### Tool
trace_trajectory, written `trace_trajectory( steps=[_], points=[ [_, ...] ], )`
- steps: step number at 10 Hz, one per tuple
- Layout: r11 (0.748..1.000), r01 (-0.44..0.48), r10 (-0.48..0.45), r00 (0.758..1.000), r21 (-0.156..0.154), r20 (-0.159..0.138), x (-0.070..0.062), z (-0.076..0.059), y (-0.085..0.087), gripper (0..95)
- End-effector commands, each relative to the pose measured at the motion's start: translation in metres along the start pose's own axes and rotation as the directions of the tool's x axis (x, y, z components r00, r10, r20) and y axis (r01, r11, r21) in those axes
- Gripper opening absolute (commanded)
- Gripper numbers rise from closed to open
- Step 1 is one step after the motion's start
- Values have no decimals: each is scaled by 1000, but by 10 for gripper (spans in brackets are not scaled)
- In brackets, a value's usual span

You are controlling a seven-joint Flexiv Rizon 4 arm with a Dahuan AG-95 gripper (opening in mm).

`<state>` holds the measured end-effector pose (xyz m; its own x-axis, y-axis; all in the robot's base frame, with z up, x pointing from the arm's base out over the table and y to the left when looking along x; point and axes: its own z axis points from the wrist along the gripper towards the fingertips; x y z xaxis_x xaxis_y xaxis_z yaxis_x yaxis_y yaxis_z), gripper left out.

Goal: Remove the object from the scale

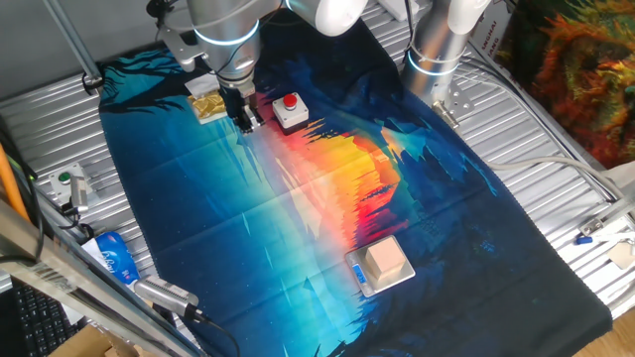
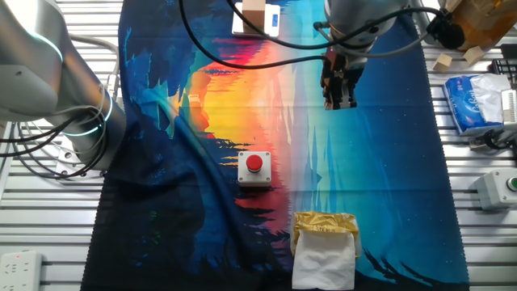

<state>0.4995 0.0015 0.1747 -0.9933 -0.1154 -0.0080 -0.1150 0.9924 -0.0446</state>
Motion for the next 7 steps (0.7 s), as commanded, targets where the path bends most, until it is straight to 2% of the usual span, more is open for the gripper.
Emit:
trace_trajectory(
  steps=[1,7],
  points=[
    [1000,-1,1,1000,0,0,0,0,0,0],
    [1000,8,-8,1000,-8,0,0,0,0,0]
  ],
)
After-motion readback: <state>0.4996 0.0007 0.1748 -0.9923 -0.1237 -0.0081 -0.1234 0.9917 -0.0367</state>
